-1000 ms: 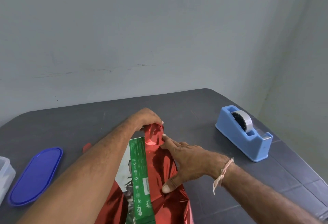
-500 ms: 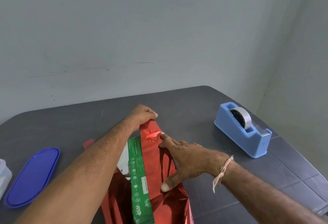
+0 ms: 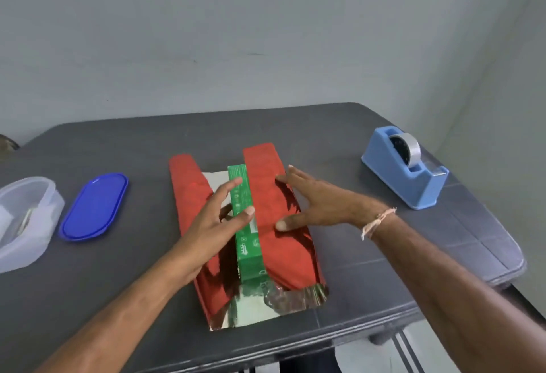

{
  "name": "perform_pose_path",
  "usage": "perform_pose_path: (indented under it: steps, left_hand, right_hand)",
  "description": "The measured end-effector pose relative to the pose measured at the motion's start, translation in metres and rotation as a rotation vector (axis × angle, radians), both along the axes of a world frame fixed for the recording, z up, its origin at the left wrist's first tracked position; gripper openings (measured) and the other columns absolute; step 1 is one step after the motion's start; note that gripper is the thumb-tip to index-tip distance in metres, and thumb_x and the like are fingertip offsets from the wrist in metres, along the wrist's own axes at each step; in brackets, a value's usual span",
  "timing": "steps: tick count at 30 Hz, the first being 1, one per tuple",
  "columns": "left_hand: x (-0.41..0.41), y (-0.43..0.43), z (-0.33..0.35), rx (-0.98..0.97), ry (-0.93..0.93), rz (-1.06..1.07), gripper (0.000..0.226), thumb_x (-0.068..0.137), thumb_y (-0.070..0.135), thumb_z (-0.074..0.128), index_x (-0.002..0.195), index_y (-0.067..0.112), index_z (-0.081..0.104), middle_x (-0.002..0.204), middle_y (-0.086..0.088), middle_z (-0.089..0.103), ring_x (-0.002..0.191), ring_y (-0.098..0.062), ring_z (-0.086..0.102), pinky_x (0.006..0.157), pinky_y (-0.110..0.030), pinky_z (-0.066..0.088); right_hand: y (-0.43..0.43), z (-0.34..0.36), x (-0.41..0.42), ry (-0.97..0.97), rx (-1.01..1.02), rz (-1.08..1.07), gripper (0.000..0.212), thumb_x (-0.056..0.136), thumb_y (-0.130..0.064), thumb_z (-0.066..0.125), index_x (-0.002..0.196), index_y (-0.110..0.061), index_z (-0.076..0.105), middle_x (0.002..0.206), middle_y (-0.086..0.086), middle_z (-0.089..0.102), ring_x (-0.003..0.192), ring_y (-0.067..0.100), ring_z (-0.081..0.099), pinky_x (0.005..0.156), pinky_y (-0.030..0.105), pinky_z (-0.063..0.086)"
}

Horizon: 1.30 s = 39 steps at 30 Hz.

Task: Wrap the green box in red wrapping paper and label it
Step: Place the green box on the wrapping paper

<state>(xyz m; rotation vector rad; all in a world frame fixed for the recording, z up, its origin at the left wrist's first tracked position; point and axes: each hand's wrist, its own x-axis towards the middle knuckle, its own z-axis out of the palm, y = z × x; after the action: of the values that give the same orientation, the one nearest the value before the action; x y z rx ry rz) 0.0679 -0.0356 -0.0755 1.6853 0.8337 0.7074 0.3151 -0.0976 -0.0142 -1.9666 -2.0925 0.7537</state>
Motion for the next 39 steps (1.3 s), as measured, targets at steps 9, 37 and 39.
perform_pose_path:
  steps: [9, 37, 39]
  left_hand:
    - [-0.014, -0.022, 0.008, -0.071, 0.021, -0.102, 0.088, 0.084, 0.059, 0.076, 0.155, 0.055, 0.025, 0.163, 0.027, 0.025, 0.149, 0.008, 0.017, 0.127, -0.035, 0.014]
    - [-0.026, -0.035, 0.001, 0.295, 0.361, -0.111, 0.117, 0.075, 0.025, 0.092, 0.158, 0.052, 0.013, 0.157, -0.013, 0.044, 0.139, -0.034, 0.045, 0.116, -0.050, 0.036]
    - [-0.026, -0.035, 0.009, 0.304, 0.408, -0.094, 0.114, 0.077, 0.021, 0.091, 0.161, 0.043, 0.016, 0.140, -0.032, 0.044, 0.126, -0.042, 0.045, 0.109, -0.050, 0.036]
  right_hand:
    - [-0.040, -0.003, -0.013, 0.086, 0.056, -0.016, 0.098, 0.084, -0.059, 0.074, 0.163, -0.032, 0.023, 0.172, -0.006, 0.001, 0.157, 0.016, 0.018, 0.126, 0.032, 0.016]
    - [-0.044, -0.026, -0.027, 0.189, 0.114, -0.078, 0.103, 0.082, -0.042, 0.084, 0.163, -0.032, 0.022, 0.172, -0.007, -0.004, 0.151, 0.022, 0.031, 0.107, 0.019, 0.032]
    - [-0.041, -0.024, -0.028, 0.195, 0.113, -0.078, 0.102, 0.082, -0.041, 0.084, 0.163, -0.031, 0.022, 0.172, -0.007, -0.004, 0.152, 0.023, 0.031, 0.109, 0.020, 0.031]
